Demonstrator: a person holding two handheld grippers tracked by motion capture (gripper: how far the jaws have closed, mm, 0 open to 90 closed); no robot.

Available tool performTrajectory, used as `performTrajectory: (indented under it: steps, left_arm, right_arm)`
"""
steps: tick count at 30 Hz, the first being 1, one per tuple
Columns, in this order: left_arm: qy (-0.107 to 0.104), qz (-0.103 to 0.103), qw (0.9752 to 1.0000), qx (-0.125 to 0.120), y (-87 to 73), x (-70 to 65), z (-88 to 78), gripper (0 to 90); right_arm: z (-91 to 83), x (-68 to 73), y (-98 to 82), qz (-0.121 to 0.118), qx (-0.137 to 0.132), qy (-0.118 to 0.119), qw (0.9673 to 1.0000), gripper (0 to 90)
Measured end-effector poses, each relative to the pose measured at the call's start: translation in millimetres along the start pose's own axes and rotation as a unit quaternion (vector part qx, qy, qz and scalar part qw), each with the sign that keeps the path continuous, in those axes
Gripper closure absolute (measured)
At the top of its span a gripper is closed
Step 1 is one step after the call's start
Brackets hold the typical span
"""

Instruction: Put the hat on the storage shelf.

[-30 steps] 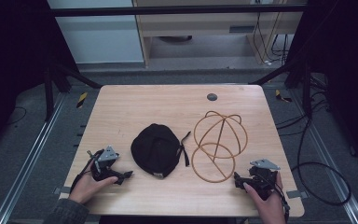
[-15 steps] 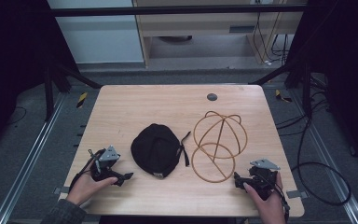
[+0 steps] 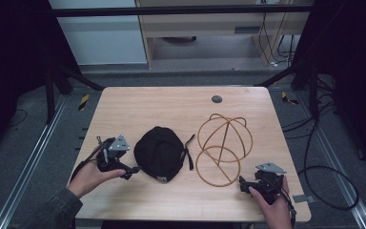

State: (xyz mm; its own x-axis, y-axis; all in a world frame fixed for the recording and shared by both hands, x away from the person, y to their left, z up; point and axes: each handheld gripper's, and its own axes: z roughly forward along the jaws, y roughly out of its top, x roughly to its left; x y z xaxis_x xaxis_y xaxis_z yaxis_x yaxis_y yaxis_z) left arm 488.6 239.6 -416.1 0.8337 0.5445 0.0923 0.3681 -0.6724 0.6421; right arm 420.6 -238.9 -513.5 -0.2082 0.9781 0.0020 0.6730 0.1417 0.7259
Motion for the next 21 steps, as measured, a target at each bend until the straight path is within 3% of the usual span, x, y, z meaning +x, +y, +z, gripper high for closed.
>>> performTrajectory:
  steps: [7, 12, 21]
  left_arm:
    - [-0.004, 0.013, 0.9999, 0.001, 24.3, -2.8, -1.0, 5.7]
    - [-0.006, 0.043, 0.9988, 0.021, 47.5, -5.1, 4.3, 5.8]
    - [-0.016, 0.070, 0.9963, 0.048, 79.2, -6.6, 11.1, 6.9]
  right_arm:
    - [0.0, 0.0, 0.0, 0.000, 0.000, 0.000, 1.0000, 0.4]
    - [0.0, -0.1, 0.0, -0.001, 0.000, 0.000, 1.0000, 0.4]
    - [0.0, 0.0, 0.0, 0.000, 0.000, 0.000, 1.0000, 0.4]
